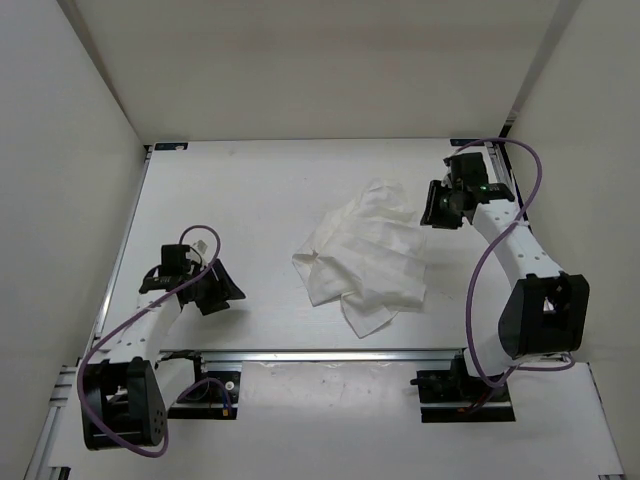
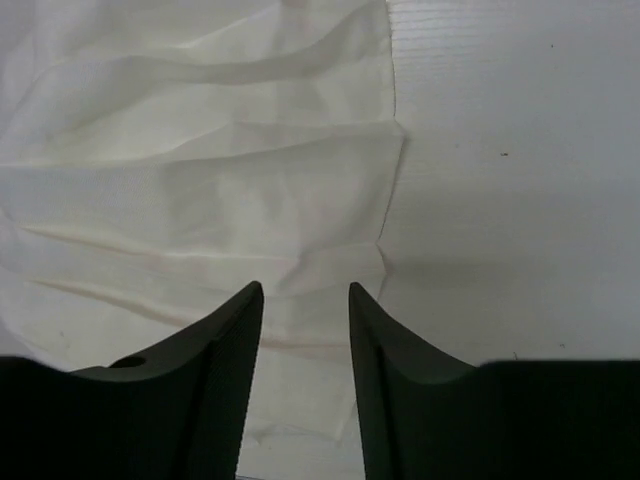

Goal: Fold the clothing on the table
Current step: Flatten the skirt out

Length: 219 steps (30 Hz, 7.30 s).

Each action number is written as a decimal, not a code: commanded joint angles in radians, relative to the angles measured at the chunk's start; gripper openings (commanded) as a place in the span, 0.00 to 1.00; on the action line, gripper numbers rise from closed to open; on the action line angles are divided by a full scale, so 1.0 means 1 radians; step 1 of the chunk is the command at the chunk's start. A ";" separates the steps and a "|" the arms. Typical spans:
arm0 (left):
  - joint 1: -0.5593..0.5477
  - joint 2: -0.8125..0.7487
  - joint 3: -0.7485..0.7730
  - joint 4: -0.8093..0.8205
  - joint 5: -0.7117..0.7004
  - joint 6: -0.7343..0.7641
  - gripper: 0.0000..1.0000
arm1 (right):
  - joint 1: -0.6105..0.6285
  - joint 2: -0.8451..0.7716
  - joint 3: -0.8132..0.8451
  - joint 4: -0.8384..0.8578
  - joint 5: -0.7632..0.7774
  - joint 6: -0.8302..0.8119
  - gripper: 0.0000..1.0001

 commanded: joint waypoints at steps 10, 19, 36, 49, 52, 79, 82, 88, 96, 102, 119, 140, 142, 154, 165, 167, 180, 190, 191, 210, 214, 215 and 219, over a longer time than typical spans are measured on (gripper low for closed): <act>-0.427 0.406 0.438 0.087 -0.122 0.034 0.65 | -0.027 0.029 0.062 0.009 -0.336 -0.083 0.56; -0.475 0.583 0.594 0.257 -0.237 0.029 0.59 | 0.137 0.109 0.087 -0.012 -0.395 -0.059 0.70; -0.615 0.822 0.728 0.256 -0.324 0.218 0.67 | 0.016 0.043 0.005 0.001 -0.504 -0.020 0.70; -0.664 0.848 0.931 0.154 -0.384 0.252 0.00 | -0.004 0.002 -0.041 0.046 -0.543 0.029 0.73; -0.616 0.816 1.281 -0.017 -0.327 0.255 0.00 | 0.001 0.017 -0.047 0.081 -0.559 0.041 0.73; -0.566 0.448 0.990 0.103 0.106 0.085 0.00 | 0.088 0.109 0.005 0.122 -0.582 0.112 0.73; -0.506 0.396 0.978 0.099 0.130 0.082 0.00 | 0.107 0.123 0.007 0.133 -0.583 0.119 0.73; -0.431 0.281 0.726 0.092 0.063 0.057 0.00 | 0.128 0.189 0.083 0.124 -0.586 0.115 0.72; -0.290 -0.018 0.314 -0.273 -0.299 -0.035 0.04 | 0.151 0.239 0.139 0.100 -0.576 0.095 0.73; -0.372 -0.106 0.260 -0.290 -0.311 -0.087 0.58 | 0.171 0.333 0.218 0.024 -0.580 0.066 0.72; -0.383 0.239 0.263 0.043 -0.351 -0.059 0.56 | 0.368 0.526 0.381 -0.118 -0.614 -0.016 0.63; -0.427 0.165 0.160 0.023 -0.461 -0.148 0.56 | 0.339 0.493 0.372 -0.137 -0.605 -0.014 0.62; -0.426 0.176 0.168 0.044 -0.472 -0.141 0.46 | 0.334 0.479 0.360 -0.126 -0.603 -0.019 0.63; -0.493 0.347 0.442 0.023 -0.453 -0.101 0.00 | 0.315 0.422 0.341 -0.143 -0.480 0.000 0.62; -0.645 0.909 1.635 -0.149 -0.209 0.019 0.00 | 0.165 0.230 0.182 -0.097 -0.257 0.104 0.61; -0.603 0.833 1.589 -0.090 -0.131 -0.025 0.00 | 0.133 0.190 0.134 -0.053 -0.241 0.130 0.61; -0.320 0.236 0.392 0.150 -0.199 -0.208 0.00 | 0.094 0.173 0.069 0.027 -0.344 0.138 0.61; -0.269 0.132 0.127 0.133 -0.222 -0.211 0.00 | 0.239 0.374 0.258 0.021 -0.464 0.116 0.62; -0.273 0.129 0.127 0.136 -0.221 -0.211 0.00 | 0.251 0.390 0.267 0.023 -0.493 0.121 0.62; -0.286 0.138 0.088 0.124 -0.195 -0.197 0.00 | 0.346 0.552 0.035 0.386 -0.714 0.610 0.50; -0.280 0.146 0.101 0.116 -0.195 -0.188 0.00 | 0.369 0.566 0.008 0.446 -0.694 0.688 0.48; -0.274 0.143 0.101 0.115 -0.201 -0.185 0.00 | 0.383 0.574 0.013 0.445 -0.685 0.710 0.48; -0.271 0.146 0.119 0.103 -0.206 -0.170 0.00 | 0.423 0.595 0.030 0.477 -0.645 0.750 0.46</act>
